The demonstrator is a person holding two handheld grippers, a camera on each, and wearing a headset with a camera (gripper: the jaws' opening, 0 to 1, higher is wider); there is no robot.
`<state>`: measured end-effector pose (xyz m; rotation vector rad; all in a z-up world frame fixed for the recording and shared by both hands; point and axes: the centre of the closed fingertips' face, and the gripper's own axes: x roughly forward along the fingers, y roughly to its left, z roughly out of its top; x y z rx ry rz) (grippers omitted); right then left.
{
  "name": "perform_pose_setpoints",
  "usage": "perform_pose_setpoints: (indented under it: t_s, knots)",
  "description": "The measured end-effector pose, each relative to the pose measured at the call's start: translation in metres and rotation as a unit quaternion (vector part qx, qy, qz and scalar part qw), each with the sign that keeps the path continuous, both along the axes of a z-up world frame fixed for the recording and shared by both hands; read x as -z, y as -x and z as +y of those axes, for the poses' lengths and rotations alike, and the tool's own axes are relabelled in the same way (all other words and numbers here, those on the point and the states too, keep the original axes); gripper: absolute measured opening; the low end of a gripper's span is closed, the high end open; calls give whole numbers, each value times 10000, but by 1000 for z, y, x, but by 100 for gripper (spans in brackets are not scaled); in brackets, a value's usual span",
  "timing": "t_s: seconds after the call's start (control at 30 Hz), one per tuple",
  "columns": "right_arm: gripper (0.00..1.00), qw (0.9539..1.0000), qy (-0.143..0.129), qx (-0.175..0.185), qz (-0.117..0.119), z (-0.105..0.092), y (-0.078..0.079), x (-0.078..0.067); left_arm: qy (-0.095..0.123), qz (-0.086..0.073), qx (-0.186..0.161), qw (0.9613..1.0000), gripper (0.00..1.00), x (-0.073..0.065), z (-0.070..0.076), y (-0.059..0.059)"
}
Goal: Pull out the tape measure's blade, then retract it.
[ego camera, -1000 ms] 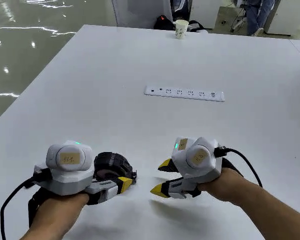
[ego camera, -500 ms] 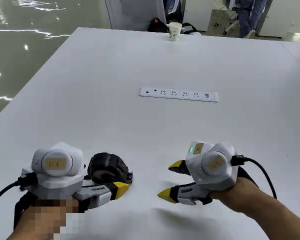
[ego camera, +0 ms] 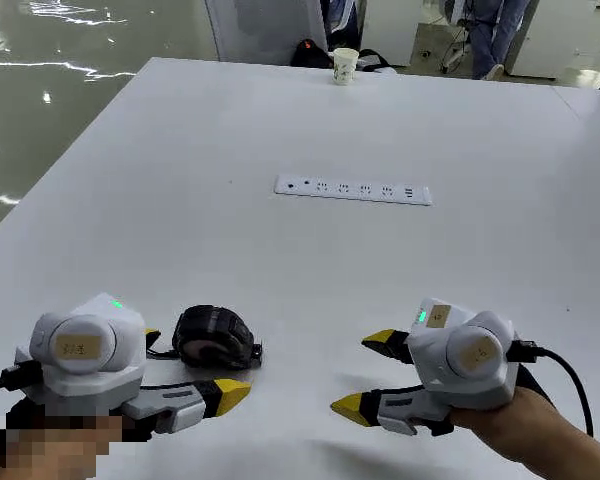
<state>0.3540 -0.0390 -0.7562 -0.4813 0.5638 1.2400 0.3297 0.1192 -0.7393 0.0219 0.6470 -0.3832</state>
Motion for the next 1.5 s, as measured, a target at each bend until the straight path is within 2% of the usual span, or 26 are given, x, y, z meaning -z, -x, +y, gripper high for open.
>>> perform_pose_setpoints:
  t_s: [0.13,0.3,0.43,0.57,0.73,0.87,1.0,1.17,1.33,1.5]
  knots:
    - [56,9999,-85,95,4,-6,3,-1,36,-106,109,9999,81,-2,-2,6]
    - [59,9995,-177,261,11,-15,8,-3,104,-145,192,9997,84,-3,-1,12]
    - [63,9991,-252,331,16,-21,13,-2,55,-204,281,9994,87,-4,0,17]
    - [66,9986,-337,418,-1,-28,17,-2,18,-255,361,9990,89,-5,2,20]
    - [71,9975,-475,533,-2,-33,20,-6,128,-337,401,9985,94,-7,0,22]
    - [75,9967,-549,590,1,-37,23,-6,131,-351,495,9981,99,-8,-3,26]
    - [82,9956,-683,637,29,-39,27,-8,89,-349,636,9973,99,-7,-6,31]
    - [86,9944,-794,692,34,-43,29,-11,106,-436,709,9965,99,-10,-7,33]
    - [90,9935,-855,744,38,-47,31,-13,101,-397,794,9960,99,-11,-9,38]
    - [93,9927,-899,802,45,-51,34,-13,107,-477,853,9952,99,-15,-9,42]
